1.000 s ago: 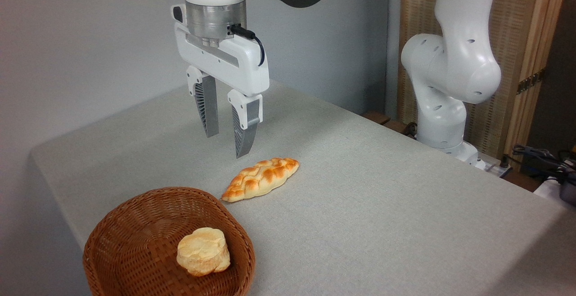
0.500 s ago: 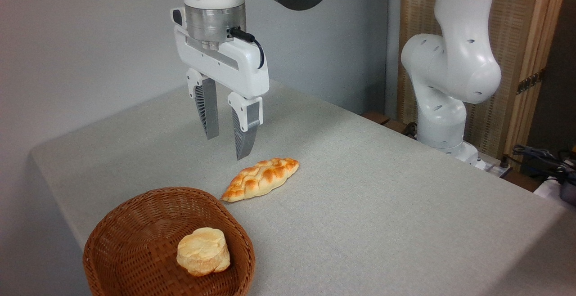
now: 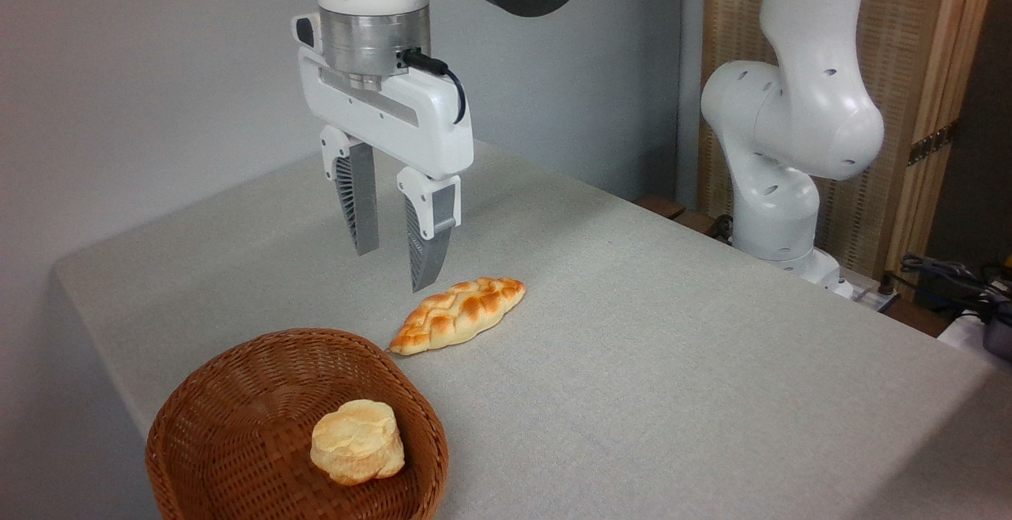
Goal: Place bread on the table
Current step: 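Lower the open gripper into the wicker basket around the round bun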
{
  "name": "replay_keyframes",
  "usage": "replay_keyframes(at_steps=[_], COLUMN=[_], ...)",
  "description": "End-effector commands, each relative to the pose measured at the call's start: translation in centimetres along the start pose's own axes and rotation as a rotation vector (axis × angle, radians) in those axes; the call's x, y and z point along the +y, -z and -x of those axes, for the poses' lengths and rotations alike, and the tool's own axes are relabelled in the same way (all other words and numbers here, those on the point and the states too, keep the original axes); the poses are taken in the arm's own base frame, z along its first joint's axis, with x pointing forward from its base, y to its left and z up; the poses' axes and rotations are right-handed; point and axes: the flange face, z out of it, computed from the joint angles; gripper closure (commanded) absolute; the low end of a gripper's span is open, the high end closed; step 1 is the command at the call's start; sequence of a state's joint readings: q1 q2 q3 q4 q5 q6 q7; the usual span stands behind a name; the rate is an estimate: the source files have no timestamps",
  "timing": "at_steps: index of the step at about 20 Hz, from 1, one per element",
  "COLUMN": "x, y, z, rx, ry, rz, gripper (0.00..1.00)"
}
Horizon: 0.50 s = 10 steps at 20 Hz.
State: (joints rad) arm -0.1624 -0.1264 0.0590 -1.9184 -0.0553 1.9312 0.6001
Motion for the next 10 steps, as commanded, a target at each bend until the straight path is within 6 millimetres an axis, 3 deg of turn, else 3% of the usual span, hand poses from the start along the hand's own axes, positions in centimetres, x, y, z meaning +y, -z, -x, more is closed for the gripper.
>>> replay_keyframes(at_steps=[1,6,10], x=[-2.0,-4.2,-6.5], y=[-1.2,-5.9,-8.8], z=[-2.0,-3.9,-3.6], rx=[0.051,0.092,0.08], ry=[0.009,0.025,0.035], rz=[-0.023,-0.068,-0.097], gripper=[0.0,0.0,0.0])
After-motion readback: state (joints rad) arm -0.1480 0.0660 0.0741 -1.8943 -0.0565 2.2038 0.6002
